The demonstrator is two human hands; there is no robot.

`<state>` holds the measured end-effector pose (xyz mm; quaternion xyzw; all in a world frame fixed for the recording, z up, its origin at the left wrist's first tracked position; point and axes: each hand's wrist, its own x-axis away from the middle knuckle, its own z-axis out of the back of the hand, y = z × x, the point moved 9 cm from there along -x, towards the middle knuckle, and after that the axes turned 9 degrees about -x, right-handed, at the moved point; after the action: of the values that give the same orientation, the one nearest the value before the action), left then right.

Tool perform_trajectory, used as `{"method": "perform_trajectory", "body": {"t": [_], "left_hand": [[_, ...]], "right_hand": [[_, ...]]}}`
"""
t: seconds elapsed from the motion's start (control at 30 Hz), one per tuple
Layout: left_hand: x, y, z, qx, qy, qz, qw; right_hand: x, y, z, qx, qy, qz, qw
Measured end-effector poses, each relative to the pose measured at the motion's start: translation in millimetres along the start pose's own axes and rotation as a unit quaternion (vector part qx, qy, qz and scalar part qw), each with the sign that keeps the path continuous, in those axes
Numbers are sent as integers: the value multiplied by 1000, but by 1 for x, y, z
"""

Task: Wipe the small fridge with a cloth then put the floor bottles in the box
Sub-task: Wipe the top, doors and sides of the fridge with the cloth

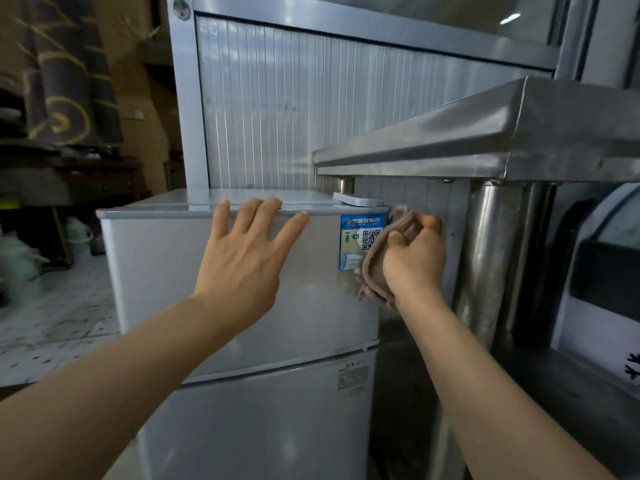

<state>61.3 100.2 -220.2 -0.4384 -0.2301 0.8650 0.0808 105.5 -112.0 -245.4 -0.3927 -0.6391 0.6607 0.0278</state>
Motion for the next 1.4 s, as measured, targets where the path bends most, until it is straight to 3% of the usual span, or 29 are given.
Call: {"method": "perform_trajectory", "body": {"t": [0.13, 0.3, 0.4, 0.63, 0.73, 0.9, 1.03, 1.13, 1.27, 1.4], "left_hand": [[0, 1, -1, 7, -2, 11, 1000], [1, 2, -1, 30, 19, 28, 999], [3, 7, -1, 51, 30, 46, 997], [13, 31, -8, 63, 44, 34, 996], [20, 56, -7, 36, 55, -40, 997], [41, 91, -38, -14, -40, -155, 987], [60, 91, -52, -52, -77, -182, 979], [74, 86, -46, -58, -62, -194, 977], [95, 74, -34, -48, -35, -186, 981], [118, 67, -50, -30, -60, -186, 980]], "right_hand": [[-5, -20, -6, 35, -15, 71, 997], [17, -26, -22, 115, -28, 220, 968], [25, -15, -26, 179, -24, 248, 952], [71, 50, -31, 323, -78, 237, 913], [87, 78, -27, 293, -139, 223, 919], [105, 98, -9, 366, -166, 213, 891], [90, 78, 13, 286, -107, 157, 939], [64, 43, 15, 208, -16, 189, 960], [60, 56, -11, 168, -49, 147, 974], [118, 108, -14, 252, -72, 147, 954]]}}
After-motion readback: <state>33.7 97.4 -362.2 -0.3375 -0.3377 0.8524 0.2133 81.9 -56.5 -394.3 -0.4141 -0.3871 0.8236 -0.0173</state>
